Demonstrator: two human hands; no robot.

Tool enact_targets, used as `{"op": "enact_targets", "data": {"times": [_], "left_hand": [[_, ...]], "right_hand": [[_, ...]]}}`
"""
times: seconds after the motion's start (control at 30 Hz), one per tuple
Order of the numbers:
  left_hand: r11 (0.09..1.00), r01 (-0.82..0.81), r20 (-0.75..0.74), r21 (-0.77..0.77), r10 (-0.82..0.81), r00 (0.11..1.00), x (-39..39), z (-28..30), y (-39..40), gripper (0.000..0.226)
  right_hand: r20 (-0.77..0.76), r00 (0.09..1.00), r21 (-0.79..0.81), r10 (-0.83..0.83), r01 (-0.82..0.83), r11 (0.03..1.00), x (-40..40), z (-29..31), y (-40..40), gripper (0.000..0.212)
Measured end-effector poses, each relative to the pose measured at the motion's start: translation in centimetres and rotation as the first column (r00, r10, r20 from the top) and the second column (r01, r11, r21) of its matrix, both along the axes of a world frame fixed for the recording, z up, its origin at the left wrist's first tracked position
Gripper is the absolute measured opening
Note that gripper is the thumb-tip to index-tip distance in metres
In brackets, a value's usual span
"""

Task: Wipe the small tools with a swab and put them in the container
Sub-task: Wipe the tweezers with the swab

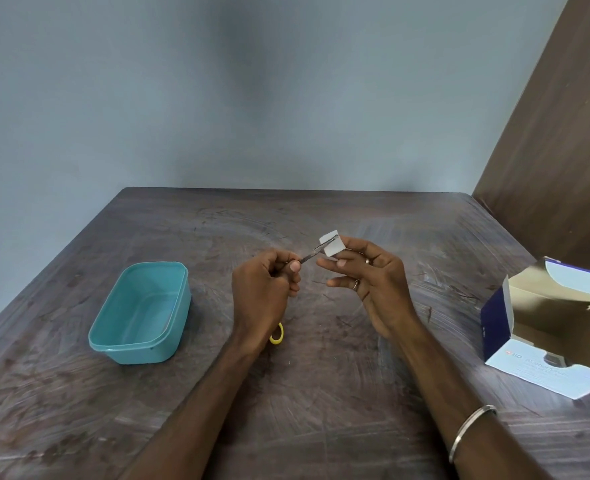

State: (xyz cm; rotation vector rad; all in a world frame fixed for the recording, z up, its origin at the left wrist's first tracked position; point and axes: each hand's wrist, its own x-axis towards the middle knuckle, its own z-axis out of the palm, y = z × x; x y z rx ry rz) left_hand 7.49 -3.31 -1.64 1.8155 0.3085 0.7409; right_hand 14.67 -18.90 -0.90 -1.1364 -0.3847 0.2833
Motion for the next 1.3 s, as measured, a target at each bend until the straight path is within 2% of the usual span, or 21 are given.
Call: {"op": "enact_targets", "data": {"times": [0.2, 0.37, 0.47, 0.53, 0.63, 0.77, 0.9, 1.03, 1.3], "left_hand": [[0.978, 0.133, -0.047, -0.163, -0.142, 0.989, -0.1, 0.3, 0.1, 0.013], [0.970, 0.185, -0.074, -0.159, -0.198, 0.977, -0.2, 0.3, -0.3, 0.019], [0.977, 0.170, -0.075, -0.128, -0.180, 0.981, -0.3, 0.4, -0.5, 0.021], [0.988, 0.131, -0.072, -0.085, -0.137, 0.988, -0.3, 0.2, -0.6, 0.023], [0.990, 0.015, -0.013, 0.138, -0.013, 1.000, -0.2, -0.2, -1.0, 0.019], [0.898, -0.083, 0.069, 0.431, 0.059, 0.996, -0.4, -0.5, -1.5, 0.009], [0.869, -0.112, 0.105, 0.481, 0.070, 0.992, -0.6, -0.7, -1.7, 0.009], [0.873, -0.147, 0.132, 0.466, 0.096, 0.987, -0.6, -0.5, -1.7, 0.010], [0.870, -0.126, 0.149, 0.478, 0.061, 0.987, -0.6, -0.8, -1.7, 0.013]], "right_hand": [[0.055, 0.997, 0.038, -0.049, 0.047, 0.998, -0.2, 0.3, 0.2, 0.032], [0.112, 0.992, 0.050, -0.049, 0.044, 0.998, -0.2, 0.1, 0.2, 0.046], [0.118, 0.992, 0.036, -0.052, 0.048, 0.998, -0.2, 0.2, 0.2, 0.046], [0.111, 0.992, 0.030, -0.066, 0.063, 0.998, -0.3, 0.1, 0.2, 0.041], [0.100, 0.990, -0.011, -0.105, 0.106, 0.994, -0.4, 0.1, 0.3, 0.029], [0.063, 0.993, -0.032, -0.104, 0.106, 0.994, -0.7, 0.1, 0.5, 0.028], [0.042, 0.994, -0.072, -0.106, 0.108, 0.992, -0.9, 0.1, 0.7, 0.023], [0.053, 0.993, -0.106, -0.108, 0.113, 0.988, -1.1, 0.2, 1.1, 0.024], [0.069, 0.991, -0.141, -0.110, 0.119, 0.983, -1.5, -0.1, 1.5, 0.021]]}}
